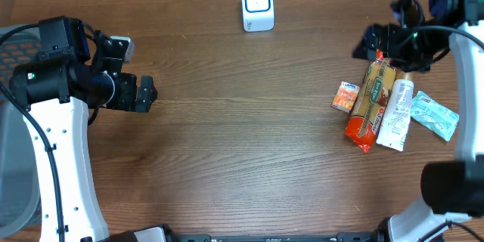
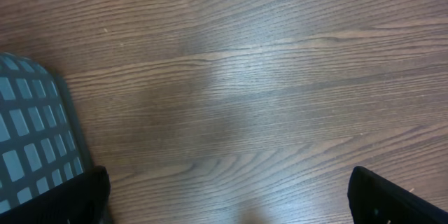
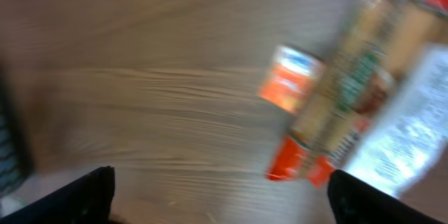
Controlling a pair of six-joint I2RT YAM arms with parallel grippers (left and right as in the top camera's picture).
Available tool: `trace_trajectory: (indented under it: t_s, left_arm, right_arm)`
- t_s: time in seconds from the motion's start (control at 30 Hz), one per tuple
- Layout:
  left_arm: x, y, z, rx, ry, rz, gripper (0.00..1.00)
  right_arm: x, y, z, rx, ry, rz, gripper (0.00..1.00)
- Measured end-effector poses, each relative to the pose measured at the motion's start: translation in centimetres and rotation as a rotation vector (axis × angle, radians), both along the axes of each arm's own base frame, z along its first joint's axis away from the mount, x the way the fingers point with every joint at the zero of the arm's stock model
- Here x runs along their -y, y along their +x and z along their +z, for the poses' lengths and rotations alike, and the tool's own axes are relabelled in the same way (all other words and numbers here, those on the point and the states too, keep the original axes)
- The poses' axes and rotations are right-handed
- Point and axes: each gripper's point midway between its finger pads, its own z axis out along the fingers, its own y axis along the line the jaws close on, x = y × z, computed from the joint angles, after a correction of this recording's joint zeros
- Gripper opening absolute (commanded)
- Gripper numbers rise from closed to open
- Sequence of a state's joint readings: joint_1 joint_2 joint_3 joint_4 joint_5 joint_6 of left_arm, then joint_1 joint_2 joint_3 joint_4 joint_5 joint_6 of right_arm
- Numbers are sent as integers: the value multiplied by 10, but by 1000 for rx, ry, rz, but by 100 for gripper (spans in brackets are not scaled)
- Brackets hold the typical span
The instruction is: Scan the item barcode
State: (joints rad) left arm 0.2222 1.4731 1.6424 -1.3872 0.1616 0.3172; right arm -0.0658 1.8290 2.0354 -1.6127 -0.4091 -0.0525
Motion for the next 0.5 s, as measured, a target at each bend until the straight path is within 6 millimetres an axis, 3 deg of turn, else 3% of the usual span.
trace_trajectory:
  t_s: [0.1,0.2,0.3,0.5]
  left_arm:
    - [0,0,0,0,0,0,100]
    - [0,0,0,0,0,0,100]
    - [0,0,0,0,0,0,100]
    - [0,0,0,0,0,0,100]
  right_arm:
    - [-33,-6,52,140,98,49,100]
    - [-57,-22,85,196,182,70,100]
    - [-70,-30,94,194,224,80,100]
    - [-72,-26,88,164,231,62,100]
